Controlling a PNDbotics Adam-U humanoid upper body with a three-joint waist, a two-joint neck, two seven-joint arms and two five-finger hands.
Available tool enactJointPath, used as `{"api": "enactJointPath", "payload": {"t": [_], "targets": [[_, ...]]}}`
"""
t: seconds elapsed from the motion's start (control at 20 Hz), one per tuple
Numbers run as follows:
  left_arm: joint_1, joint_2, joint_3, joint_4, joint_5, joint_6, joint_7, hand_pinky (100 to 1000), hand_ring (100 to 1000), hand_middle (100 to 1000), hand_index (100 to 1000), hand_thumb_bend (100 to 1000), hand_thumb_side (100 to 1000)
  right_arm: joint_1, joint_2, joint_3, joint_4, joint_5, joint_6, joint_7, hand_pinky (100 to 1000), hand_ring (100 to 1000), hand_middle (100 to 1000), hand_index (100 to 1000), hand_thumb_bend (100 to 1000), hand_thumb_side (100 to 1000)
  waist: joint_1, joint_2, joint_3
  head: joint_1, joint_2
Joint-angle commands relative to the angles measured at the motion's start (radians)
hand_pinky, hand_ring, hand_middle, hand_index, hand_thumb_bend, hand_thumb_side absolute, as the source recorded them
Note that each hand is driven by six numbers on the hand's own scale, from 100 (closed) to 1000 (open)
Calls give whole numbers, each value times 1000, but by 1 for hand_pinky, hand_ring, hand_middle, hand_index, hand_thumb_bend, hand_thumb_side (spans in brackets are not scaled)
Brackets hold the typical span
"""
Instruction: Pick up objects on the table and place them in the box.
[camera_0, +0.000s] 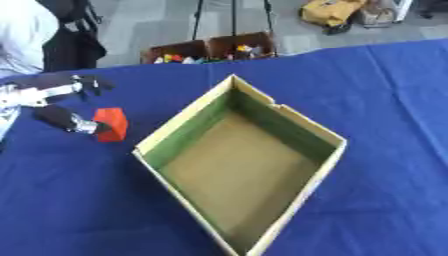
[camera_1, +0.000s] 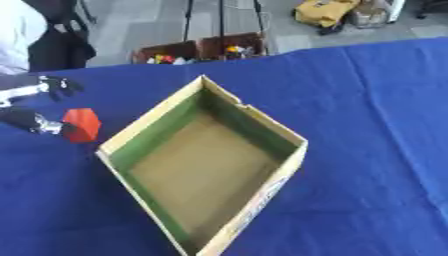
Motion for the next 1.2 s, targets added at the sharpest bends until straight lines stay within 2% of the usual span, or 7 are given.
{"api": "enactJointPath", "payload": {"t": [0.05,0.6,1.0,1.2], "targets": [[-16,25,11,0,-11,-102,-139,762,870,900,1000,509,629,-14,-15,-6,-17,-4,-4,-1,758,742,802,772,100,700,14,-3,-3,11,-17],[-11,21,12,10,-92,-93,-194,744,845,876,999,450,579,-13,-7,-9,-17,-7,-3,-4,760,742,799,771,100,685,17,8,-12,23,-26],[-9,10,9,13,-90,-103,-186,628,738,791,943,443,560,-11,-3,-14,-17,-6,-1,-9,761,742,799,770,100,676,18,14,-17,27,-30],[-7,4,9,15,-91,-105,-171,559,660,702,857,406,550,-10,-1,-17,-17,-5,1,-13,761,742,799,771,100,674,19,18,-19,28,-32]]}}
